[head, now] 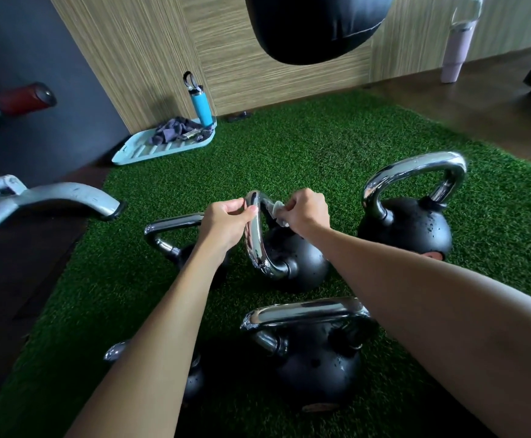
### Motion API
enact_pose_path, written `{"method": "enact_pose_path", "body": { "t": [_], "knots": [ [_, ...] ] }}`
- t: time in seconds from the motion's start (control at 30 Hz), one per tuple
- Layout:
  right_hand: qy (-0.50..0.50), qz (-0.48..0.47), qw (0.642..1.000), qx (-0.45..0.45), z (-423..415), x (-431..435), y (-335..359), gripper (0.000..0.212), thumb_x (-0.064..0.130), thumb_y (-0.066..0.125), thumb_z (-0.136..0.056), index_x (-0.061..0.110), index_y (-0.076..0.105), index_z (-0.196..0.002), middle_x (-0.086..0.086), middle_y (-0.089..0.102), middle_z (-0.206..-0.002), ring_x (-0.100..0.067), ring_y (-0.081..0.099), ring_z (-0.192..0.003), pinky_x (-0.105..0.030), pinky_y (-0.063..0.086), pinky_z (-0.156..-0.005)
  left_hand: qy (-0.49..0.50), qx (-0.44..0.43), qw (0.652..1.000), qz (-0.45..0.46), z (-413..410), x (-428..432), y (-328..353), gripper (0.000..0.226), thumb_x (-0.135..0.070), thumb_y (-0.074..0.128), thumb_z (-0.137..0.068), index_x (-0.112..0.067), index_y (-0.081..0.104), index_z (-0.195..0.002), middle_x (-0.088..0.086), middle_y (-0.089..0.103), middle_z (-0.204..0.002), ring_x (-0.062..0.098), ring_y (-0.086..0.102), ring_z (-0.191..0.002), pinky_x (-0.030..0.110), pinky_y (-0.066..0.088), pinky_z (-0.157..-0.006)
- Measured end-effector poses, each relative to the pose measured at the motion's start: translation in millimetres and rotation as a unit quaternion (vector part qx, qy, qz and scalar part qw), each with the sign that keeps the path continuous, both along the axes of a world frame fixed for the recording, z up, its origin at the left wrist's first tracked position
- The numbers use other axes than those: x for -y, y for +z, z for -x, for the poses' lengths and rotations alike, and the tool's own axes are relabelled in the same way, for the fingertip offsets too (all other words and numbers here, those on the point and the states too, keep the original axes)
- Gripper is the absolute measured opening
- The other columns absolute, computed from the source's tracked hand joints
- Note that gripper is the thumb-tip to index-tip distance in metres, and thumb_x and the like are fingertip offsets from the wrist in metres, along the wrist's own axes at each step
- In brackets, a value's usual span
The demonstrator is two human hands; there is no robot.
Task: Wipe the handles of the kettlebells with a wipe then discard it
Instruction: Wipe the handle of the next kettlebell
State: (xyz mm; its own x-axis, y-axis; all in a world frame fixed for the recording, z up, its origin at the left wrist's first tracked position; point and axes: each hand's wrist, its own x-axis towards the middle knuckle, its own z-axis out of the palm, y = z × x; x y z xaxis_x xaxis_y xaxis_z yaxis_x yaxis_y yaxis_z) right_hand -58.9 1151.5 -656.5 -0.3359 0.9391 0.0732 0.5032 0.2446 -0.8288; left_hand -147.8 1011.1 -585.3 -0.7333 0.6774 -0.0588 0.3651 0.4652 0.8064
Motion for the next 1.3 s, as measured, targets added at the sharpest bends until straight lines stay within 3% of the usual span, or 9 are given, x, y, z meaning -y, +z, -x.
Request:
{"method": "enact_pose_path", "body": {
  "t": [0.13,0.27,0.37,0.4,0.57,0.7,0.8,1.07,1.3],
  "knots": [
    [-0.003,0.029,0.999,-0.011,-13,-6,12,0.012,0.022,0.083,-0.082,0.017,0.072,-0.08,-0.002,0.073,-0.082,-0.014,0.069,-0.07,-0.029,0.059,-0.059,-0.014,-0.042,0.999,0.031,1,-24,8,0.051,-0.042,0.068,-0.094,-0.024,0.059,-0.14,-0.003,0.057,-0.145,0.02,0.057,-0.125,0.028,0.038,-0.088],
    [0.014,0.073,0.997,0.004,-40,-13,10,0.013,0.021,0.077,-0.083,0.016,0.067,-0.076,-0.003,0.073,-0.078,-0.016,0.069,-0.064,-0.034,0.062,-0.067,-0.053,-0.084,0.99,0.098,-2,-64,19,0.045,-0.035,0.069,-0.094,-0.017,0.061,-0.135,-0.001,0.067,-0.124,0.008,0.056,-0.075,0.021,0.037,-0.058],
    [0.013,0.112,0.993,0.03,-65,-13,7,0.01,0.019,0.075,-0.085,0.013,0.069,-0.081,-0.003,0.073,-0.077,-0.01,0.061,-0.053,-0.028,0.058,-0.057,-0.068,-0.089,0.987,0.115,-10,-95,16,0.013,-0.036,0.07,-0.092,-0.026,0.063,-0.091,-0.009,0.059,-0.086,0.007,0.051,-0.067,0.022,0.042,-0.062],
    [0.011,0.11,0.993,0.037,-72,-12,7,0.01,0.021,0.076,-0.085,0.013,0.071,-0.079,-0.002,0.073,-0.074,-0.01,0.062,-0.053,-0.026,0.057,-0.055,-0.073,-0.086,0.988,0.109,-15,-105,13,0.019,-0.035,0.07,-0.092,-0.025,0.057,-0.081,-0.009,0.058,-0.084,0.009,0.055,-0.069,0.025,0.047,-0.068],
    [0.013,0.111,0.993,0.03,-101,-3,11,0.018,0.025,0.078,-0.079,0.014,0.068,-0.07,-0.005,0.075,-0.075,-0.018,0.069,-0.063,-0.037,0.064,-0.069,-0.063,-0.136,0.979,0.139,-25,-122,15,0.026,-0.037,0.065,-0.093,-0.011,0.066,-0.091,-0.001,0.056,-0.073,0.014,0.047,-0.058,0.024,0.037,-0.055],
    [0.048,0.145,0.988,0.006,-110,8,4,0.014,0.025,0.081,-0.081,0.017,0.07,-0.075,-0.004,0.074,-0.073,-0.009,0.06,-0.048,-0.022,0.053,-0.048,-0.103,-0.166,0.965,0.173,-40,-79,21,0.032,-0.059,0.067,-0.086,-0.032,0.053,-0.075,-0.006,0.059,-0.083,0.016,0.053,-0.067,0.024,0.036,-0.057],
    [0.059,0.195,0.979,-0.02,-108,16,-1,0.017,0.027,0.082,-0.083,0.015,0.074,-0.091,-0.006,0.076,-0.082,-0.005,0.057,-0.044,-0.014,0.042,-0.039,-0.085,-0.24,0.943,0.214,-68,-40,11,0.048,-0.069,0.078,-0.068,-0.047,0.056,-0.104,-0.011,0.066,-0.08,0.012,0.057,-0.06,0.018,0.036,-0.049],
    [0.078,0.202,0.975,-0.053,-95,25,-4,0.017,0.029,0.079,-0.084,0.017,0.068,-0.083,-0.007,0.075,-0.076,-0.012,0.061,-0.052,-0.024,0.049,-0.048,-0.005,-0.296,0.936,0.189,-82,-53,-9,0.034,-0.041,0.082,-0.073,-0.02,0.06,-0.089,0.001,0.072,-0.085,0.023,0.068,-0.074,0.026,0.052,-0.056],
    [0.122,0.178,0.976,-0.028,-83,32,3,0.015,0.031,0.08,-0.079,0.019,0.072,-0.075,-0.004,0.077,-0.075,-0.012,0.061,-0.05,-0.022,0.047,-0.043,-0.052,-0.326,0.919,0.216,-54,-69,4,0.019,-0.012,0.072,-0.083,-0.011,0.058,-0.095,0.002,0.063,-0.077,0.013,0.053,-0.056,0.023,0.034,-0.045]
  ]
}}
